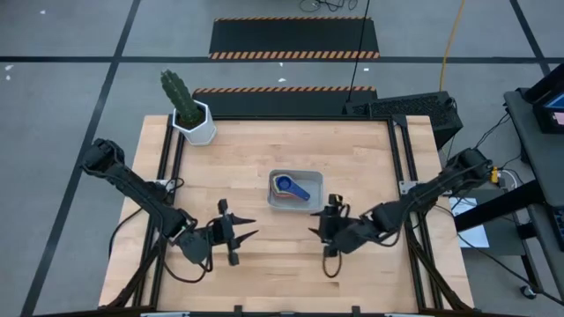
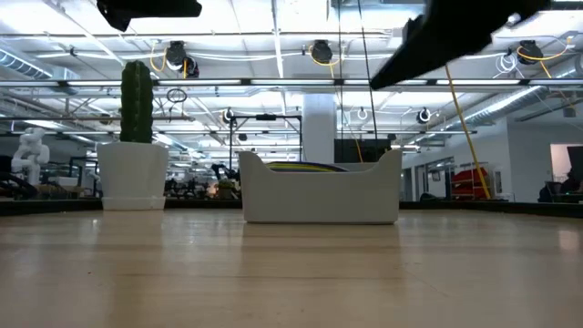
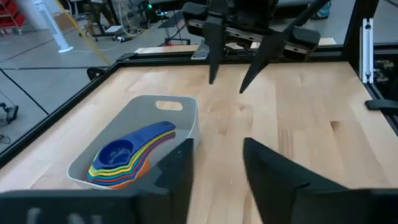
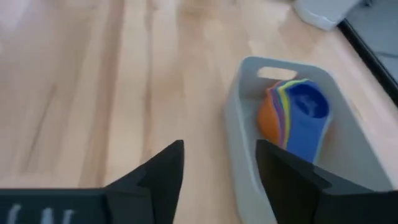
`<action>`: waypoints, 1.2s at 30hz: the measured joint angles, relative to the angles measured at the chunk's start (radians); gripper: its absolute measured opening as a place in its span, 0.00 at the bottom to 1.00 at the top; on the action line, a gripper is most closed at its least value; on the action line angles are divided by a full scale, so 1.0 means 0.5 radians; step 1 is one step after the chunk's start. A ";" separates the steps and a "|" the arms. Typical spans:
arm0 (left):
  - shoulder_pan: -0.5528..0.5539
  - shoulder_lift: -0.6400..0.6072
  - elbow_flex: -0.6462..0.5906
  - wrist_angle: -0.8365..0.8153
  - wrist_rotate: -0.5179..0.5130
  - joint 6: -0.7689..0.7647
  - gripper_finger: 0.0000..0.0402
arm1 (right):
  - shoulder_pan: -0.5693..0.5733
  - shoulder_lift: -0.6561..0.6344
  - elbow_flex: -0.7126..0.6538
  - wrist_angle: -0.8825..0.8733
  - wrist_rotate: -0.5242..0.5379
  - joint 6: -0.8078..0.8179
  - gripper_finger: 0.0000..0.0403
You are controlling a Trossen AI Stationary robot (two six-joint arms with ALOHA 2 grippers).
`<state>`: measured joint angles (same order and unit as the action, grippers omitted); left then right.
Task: Nest measuring cups in basket
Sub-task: Return to Home Position
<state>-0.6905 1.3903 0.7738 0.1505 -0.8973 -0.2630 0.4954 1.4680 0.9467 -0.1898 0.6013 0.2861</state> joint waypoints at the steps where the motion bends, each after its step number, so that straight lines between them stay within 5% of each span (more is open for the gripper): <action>1: 0.002 0.000 -0.001 -0.008 0.008 -0.001 0.33 | 0.017 -0.026 -0.061 0.065 -0.019 -0.032 0.46; 14: 0.058 0.000 -0.362 0.408 0.123 0.001 0.02 | -0.007 -0.482 -0.934 1.249 -0.514 -0.599 0.02; 22: 0.059 -0.089 -0.489 0.442 0.154 -0.003 0.05 | -0.105 -0.746 -1.381 1.751 -0.955 -0.600 0.01; 36: 0.139 -0.157 -0.581 0.538 0.307 0.068 0.05 | -0.406 -0.988 -1.503 1.648 -1.369 -0.762 0.00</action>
<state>-0.6212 1.3117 0.4835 0.4194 -0.7441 -0.2288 0.2921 0.9738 0.1952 0.6344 -0.0830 -0.0948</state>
